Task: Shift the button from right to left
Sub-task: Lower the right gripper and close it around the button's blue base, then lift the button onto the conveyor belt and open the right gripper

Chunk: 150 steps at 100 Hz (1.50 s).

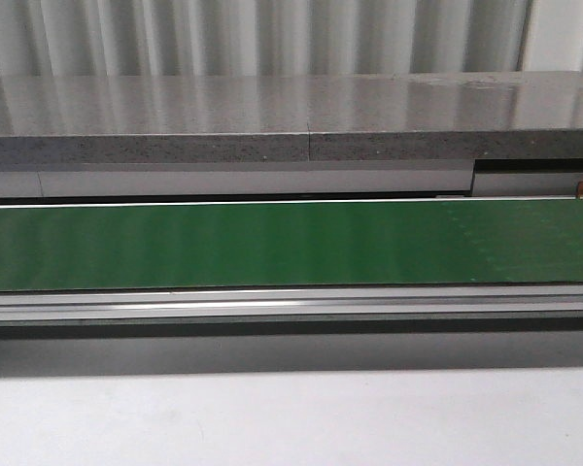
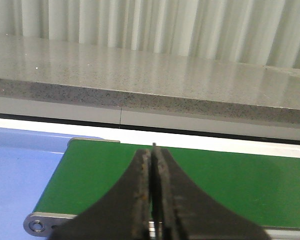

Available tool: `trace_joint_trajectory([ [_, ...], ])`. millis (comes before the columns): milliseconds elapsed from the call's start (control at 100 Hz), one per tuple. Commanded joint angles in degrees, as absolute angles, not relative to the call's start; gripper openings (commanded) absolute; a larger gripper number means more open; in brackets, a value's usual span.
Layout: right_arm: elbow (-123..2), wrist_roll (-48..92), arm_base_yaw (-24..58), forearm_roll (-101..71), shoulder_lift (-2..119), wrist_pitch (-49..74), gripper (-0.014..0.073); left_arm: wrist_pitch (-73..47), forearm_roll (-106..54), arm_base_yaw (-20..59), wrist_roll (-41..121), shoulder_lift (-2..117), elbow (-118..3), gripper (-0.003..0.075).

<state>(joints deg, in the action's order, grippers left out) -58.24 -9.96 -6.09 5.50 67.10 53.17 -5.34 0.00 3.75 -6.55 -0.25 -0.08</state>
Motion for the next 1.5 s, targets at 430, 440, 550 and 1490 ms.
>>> trace_joint_trajectory([
  [430,-67.9,4.9,-25.2,-3.8,85.9,44.9,0.0643,-0.8,-0.3,3.6,-6.9,-2.3,1.2,-0.0020],
  [440,-67.9,5.1,-25.6,-3.9,86.2,44.8,0.0643,-0.8,-0.3,3.6,-6.9,-2.3,1.2,-0.0020],
  [550,-67.9,5.6,-27.5,-3.9,90.1,41.9,0.0643,-0.8,-0.3,3.6,-6.9,-2.3,1.2,-0.0020],
  [1490,-68.0,8.5,-31.0,-3.5,106.2,35.2,0.0305,-0.8,-0.3,3.6,-6.9,-2.3,1.2,-0.0020],
])
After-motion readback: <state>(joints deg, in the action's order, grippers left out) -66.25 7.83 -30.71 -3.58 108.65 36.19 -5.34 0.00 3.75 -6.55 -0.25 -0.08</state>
